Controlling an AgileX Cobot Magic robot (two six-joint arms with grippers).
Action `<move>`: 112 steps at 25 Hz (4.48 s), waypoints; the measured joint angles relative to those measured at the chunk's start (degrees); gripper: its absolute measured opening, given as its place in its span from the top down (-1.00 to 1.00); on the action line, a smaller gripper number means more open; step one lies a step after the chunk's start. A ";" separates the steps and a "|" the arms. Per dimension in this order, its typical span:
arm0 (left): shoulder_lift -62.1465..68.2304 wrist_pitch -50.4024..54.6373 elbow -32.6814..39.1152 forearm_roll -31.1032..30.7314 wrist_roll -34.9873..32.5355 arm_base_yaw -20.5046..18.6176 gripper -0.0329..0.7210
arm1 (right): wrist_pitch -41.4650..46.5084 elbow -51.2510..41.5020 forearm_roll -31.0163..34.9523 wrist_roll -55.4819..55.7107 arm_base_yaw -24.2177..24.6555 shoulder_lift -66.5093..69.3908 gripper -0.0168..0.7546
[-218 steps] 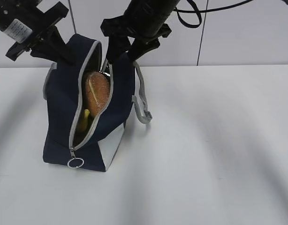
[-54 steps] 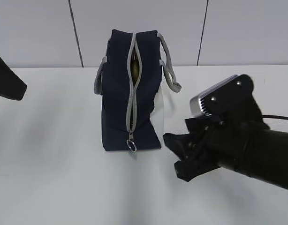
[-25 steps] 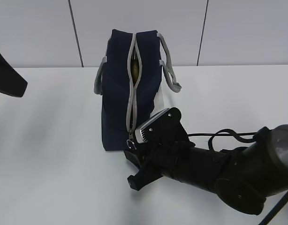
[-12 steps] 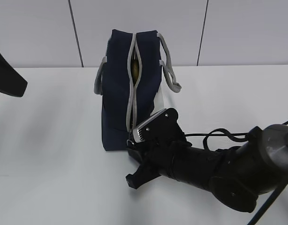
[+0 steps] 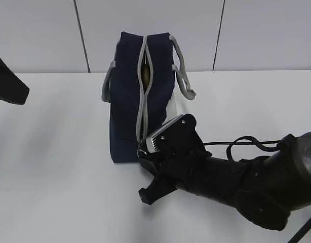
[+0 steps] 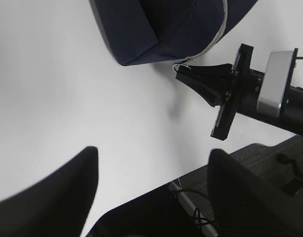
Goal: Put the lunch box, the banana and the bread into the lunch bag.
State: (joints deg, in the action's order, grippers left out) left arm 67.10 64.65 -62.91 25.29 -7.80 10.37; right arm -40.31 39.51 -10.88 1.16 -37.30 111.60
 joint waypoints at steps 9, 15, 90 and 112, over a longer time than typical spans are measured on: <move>0.00 -0.06 0.00 0.00 0.00 0.00 -0.33 | 0.50 -1.07 -3.92 0.37 0.00 -3.18 1.00; 0.00 -0.06 0.00 0.00 0.00 0.00 -0.33 | 1.37 -1.07 -9.81 3.16 0.00 -5.40 1.00; 4.52 -8.84 0.00 8.55 -16.87 0.00 -0.33 | 15.27 34.40 -70.58 68.67 12.36 -10.89 1.00; 15.08 -14.83 0.00 22.02 -28.97 0.00 -0.33 | 9.96 40.75 -87.60 80.48 15.88 -7.72 1.00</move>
State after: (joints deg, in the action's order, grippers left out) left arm 82.18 49.82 -62.91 47.31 -36.77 10.37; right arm -30.34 80.26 -98.48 81.64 -21.42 103.88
